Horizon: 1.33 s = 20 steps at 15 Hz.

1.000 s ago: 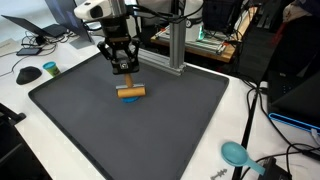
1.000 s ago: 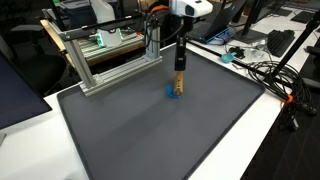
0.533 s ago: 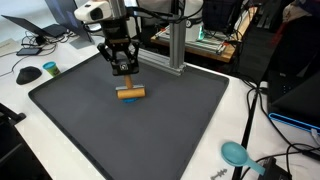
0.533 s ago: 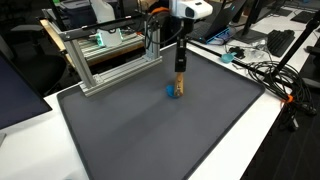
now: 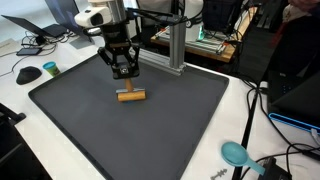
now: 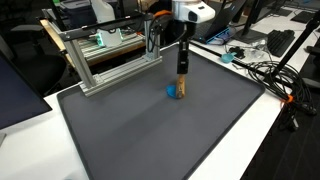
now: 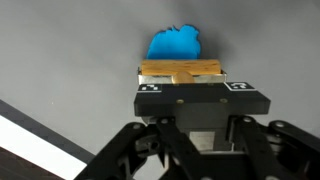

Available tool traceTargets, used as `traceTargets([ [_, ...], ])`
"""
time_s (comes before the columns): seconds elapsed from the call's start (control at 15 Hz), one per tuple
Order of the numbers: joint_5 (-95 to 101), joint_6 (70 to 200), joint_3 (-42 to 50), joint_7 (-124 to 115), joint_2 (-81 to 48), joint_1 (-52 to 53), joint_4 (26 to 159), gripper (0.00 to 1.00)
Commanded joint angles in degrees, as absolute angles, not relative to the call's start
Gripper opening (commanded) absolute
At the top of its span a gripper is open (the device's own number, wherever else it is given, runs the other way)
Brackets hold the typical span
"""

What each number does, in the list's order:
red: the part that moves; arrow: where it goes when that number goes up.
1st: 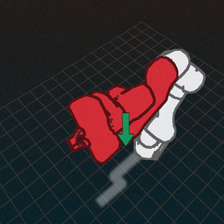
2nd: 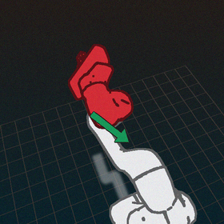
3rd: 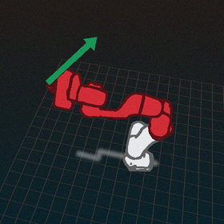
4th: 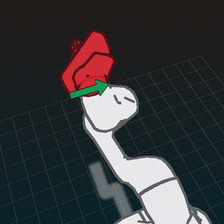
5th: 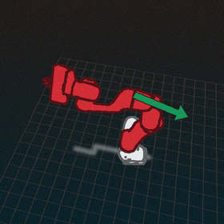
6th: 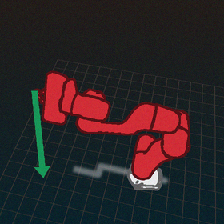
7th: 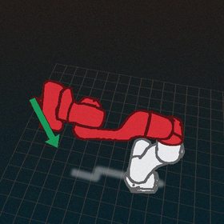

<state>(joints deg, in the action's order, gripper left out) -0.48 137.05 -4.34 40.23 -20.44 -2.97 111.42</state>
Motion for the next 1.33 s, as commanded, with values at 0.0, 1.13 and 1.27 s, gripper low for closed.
traceTargets([
  [0.0,0.13,135.95,-4.78,40.34,-24.22,-3.24,109.41,0.22],
  [1.13,3.10,129.80,-4.20,40.10,-26.41,-2.76,106.94,0.22],
  [1.27,3.55,128.95,-4.14,40.11,-26.63,-2.70,106.54,0.22],
])
